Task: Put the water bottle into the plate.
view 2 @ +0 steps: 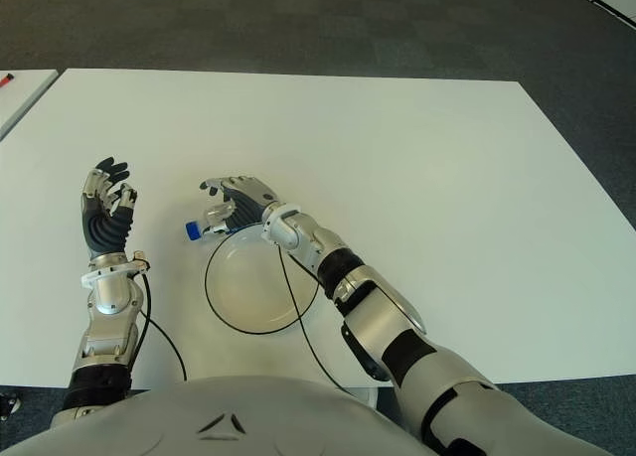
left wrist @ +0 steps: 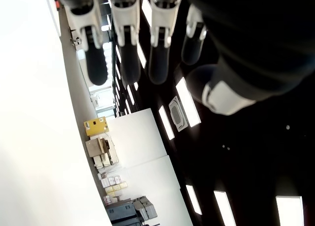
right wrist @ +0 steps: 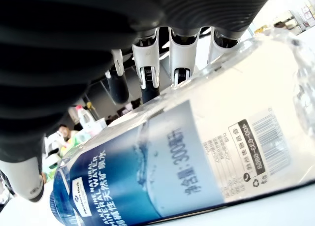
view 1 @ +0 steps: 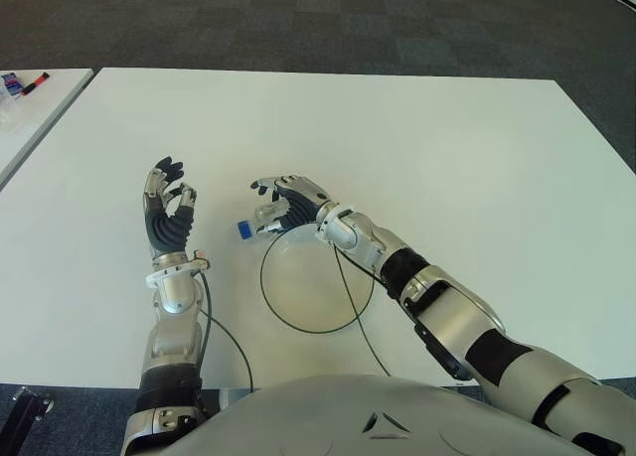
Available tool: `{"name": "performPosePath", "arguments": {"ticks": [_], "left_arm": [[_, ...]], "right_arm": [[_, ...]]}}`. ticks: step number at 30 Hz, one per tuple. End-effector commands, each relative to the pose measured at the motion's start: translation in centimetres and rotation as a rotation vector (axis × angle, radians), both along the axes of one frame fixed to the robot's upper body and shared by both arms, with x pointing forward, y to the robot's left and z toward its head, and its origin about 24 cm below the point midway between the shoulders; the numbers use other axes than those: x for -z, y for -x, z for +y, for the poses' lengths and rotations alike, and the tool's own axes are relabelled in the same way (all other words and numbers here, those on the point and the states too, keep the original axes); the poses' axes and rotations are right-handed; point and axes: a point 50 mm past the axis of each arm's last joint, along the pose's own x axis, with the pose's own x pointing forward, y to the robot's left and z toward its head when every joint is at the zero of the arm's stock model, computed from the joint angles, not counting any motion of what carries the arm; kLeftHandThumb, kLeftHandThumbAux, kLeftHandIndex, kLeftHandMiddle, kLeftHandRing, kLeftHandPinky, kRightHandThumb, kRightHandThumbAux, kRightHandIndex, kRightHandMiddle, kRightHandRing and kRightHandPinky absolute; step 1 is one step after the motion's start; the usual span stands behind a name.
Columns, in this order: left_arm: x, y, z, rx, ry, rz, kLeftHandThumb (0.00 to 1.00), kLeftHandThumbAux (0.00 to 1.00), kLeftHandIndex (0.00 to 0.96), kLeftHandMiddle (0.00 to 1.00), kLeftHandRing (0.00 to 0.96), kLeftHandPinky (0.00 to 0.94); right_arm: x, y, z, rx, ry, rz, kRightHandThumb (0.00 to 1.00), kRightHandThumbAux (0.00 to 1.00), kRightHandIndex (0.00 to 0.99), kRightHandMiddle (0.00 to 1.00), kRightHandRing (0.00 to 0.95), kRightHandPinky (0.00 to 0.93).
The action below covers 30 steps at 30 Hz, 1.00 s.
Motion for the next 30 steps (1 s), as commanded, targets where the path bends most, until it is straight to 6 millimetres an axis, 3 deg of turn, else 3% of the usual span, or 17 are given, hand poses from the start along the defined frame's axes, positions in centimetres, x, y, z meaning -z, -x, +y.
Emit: {"name": "performPosePath", "arguments": {"ticks": [1,7,30], "left_arm": [[0.44,0.42,0.20,-0.026,0.019,0.015,0.642,0.591,0.163,0.222,0.229,0.283],[0.43,0.45,0.20,-0.027,0.027,0.013,0.640,0.588,0.163,0.221,0.229,0.287],[0.43,0.48,0.28,-0.030,0.038,0.001,0.657,0.579,0.165,0.223,0.232,0.290]], "right_arm": [[0.01,-0.31,-0.29,0.000,0.049,0.006,0.436,0.547,0.029,0.195,0.249,0.285],[-0.08,-0.38,-0.34,0.003,0.052,0.011,0.395,0.541,0.009,0.167,0.223,0.285],[-0.26,-0.25,-0.47,-0.021,0.049,0.021,0.347,0.573,0.007,0.209,0.284,0.355]]}}
